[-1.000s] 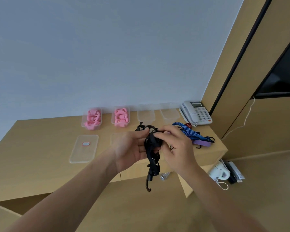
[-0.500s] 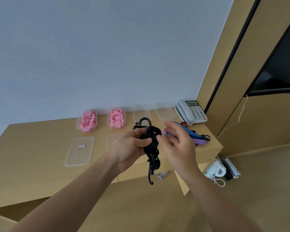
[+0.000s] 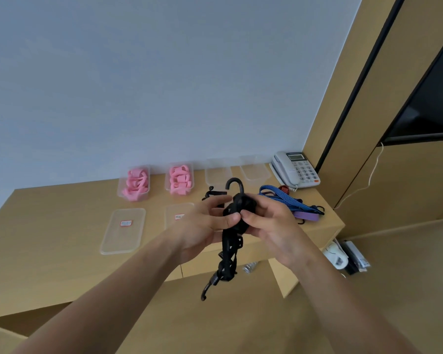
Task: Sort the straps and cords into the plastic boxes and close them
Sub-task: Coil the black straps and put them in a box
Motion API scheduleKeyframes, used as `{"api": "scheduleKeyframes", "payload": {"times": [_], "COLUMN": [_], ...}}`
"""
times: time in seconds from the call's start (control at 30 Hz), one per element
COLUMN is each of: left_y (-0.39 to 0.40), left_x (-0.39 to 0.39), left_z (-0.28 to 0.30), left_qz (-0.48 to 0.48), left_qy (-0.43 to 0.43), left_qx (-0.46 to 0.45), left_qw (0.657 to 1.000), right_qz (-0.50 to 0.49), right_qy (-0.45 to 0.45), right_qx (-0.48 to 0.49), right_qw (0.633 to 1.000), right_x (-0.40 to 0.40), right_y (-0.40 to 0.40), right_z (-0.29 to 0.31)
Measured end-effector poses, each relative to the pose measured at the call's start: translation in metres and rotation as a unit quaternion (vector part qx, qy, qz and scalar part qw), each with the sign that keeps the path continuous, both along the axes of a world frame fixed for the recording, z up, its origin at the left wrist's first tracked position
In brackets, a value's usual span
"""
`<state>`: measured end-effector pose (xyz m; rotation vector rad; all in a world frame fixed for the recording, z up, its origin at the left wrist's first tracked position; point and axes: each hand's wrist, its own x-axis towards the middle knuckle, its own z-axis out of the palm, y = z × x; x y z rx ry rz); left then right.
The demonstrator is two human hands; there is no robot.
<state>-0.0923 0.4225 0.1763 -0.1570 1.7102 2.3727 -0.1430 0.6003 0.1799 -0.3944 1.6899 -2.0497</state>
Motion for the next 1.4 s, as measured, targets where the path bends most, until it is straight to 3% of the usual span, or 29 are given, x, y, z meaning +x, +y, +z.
{"api": "scheduleKeyframes", "payload": {"times": [0.13, 0.33, 0.53, 0.73, 0.9, 1.03, 1.1, 1.17, 1.23, 1.33, 1.4], "left_y": [-0.004, -0.01, -0.014, -0.013, -0.015, -0.014, -0.014, -0.014, -0.013, -0.009, -0.006], "left_x": [0.005, -0.002, -0.001, -0.003, -0.006, -0.007, -0.007, -0.009, -0.01, -0.01, -0.01], "left_z": [-0.003, -0.008, -0.003, 0.006, 0.005, -0.004, -0.005, -0.005, -0.004, -0.002, -0.003], "left_qz": [-0.074, -0.05, -0.058, -0.052, -0.084, -0.056, -0.028, -0.009, 0.001, -0.004, 0.0], "left_qy": [-0.031, -0.058, -0.088, -0.094, -0.034, -0.013, -0.01, 0.0, 0.012, 0.027, 0.028], "left_qx": [-0.104, -0.113, 0.028, 0.164, 0.124, 0.118, 0.111, 0.095, 0.073, 0.027, 0.004], "left_qw": [0.991, 0.991, 0.994, 0.981, 0.988, 0.991, 0.993, 0.995, 0.997, 0.999, 1.0], "right_qz": [-0.025, -0.107, -0.146, -0.168, -0.191, -0.156, -0.116, -0.104, -0.115, -0.009, 0.018], "right_qy": [0.005, 0.123, 0.262, 0.434, 0.478, 0.504, 0.472, 0.347, 0.195, 0.038, -0.009], "right_qx": [-0.039, 0.026, 0.079, 0.103, 0.15, 0.186, 0.178, 0.125, 0.107, 0.082, 0.051], "right_qw": [0.999, 0.986, 0.951, 0.879, 0.844, 0.829, 0.855, 0.924, 0.968, 0.996, 0.999], "right_x": [-0.004, -0.008, -0.009, -0.011, -0.015, -0.013, -0.01, -0.006, -0.006, -0.011, -0.012], "right_y": [-0.004, -0.009, -0.012, -0.015, -0.016, -0.015, -0.012, -0.012, -0.014, -0.016, -0.015], "right_z": [-0.001, -0.007, -0.008, -0.017, -0.02, -0.014, -0.013, -0.01, -0.006, -0.004, -0.005]}}
